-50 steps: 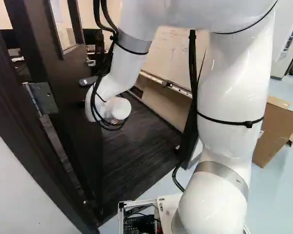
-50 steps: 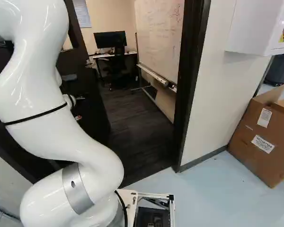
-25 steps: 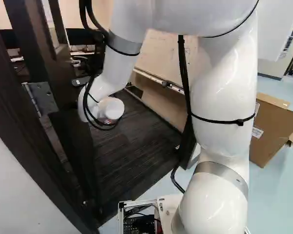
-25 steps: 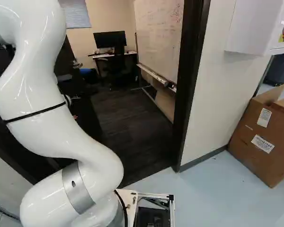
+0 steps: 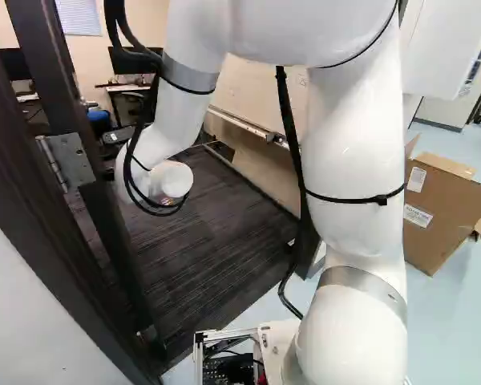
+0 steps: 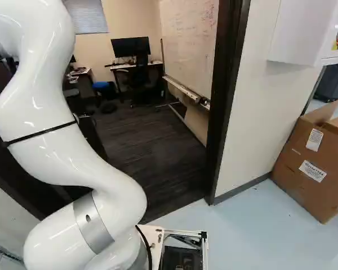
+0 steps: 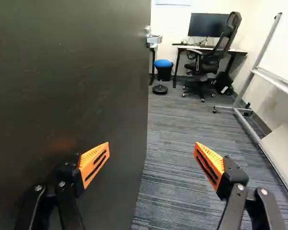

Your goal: Open the door and move inside

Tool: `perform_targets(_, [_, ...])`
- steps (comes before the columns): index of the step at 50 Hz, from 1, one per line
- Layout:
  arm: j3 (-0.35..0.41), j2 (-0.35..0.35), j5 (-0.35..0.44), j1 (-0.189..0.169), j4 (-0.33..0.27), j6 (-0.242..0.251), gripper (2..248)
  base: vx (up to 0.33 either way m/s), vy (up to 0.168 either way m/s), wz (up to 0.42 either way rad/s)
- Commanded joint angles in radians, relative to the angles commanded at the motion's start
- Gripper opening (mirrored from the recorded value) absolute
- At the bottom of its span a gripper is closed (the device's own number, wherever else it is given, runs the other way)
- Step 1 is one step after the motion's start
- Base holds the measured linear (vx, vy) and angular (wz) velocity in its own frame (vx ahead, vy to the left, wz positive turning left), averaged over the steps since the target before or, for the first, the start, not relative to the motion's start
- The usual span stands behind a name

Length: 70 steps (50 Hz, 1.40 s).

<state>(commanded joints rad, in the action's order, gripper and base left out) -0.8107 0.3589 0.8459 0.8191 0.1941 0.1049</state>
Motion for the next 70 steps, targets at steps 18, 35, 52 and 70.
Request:
perform_targets(18, [-0.015,0.013,0.000,0.010,-0.006,0.000,247,0.000,0.000,0.000])
perform_targets(35, [-0.015,0.012,0.000,0.010,-0.006,0.000,247,0.000,0.000,0.000])
perform_targets(52, [-0.010,0.008,0.000,-0.007,-0.006,0.000,247,0.000,0.000,0.000])
perform_targets(70, [0.006,-0.005,0.000,-0.050,-0.006,0.000,247,0.000,0.000,0.000])
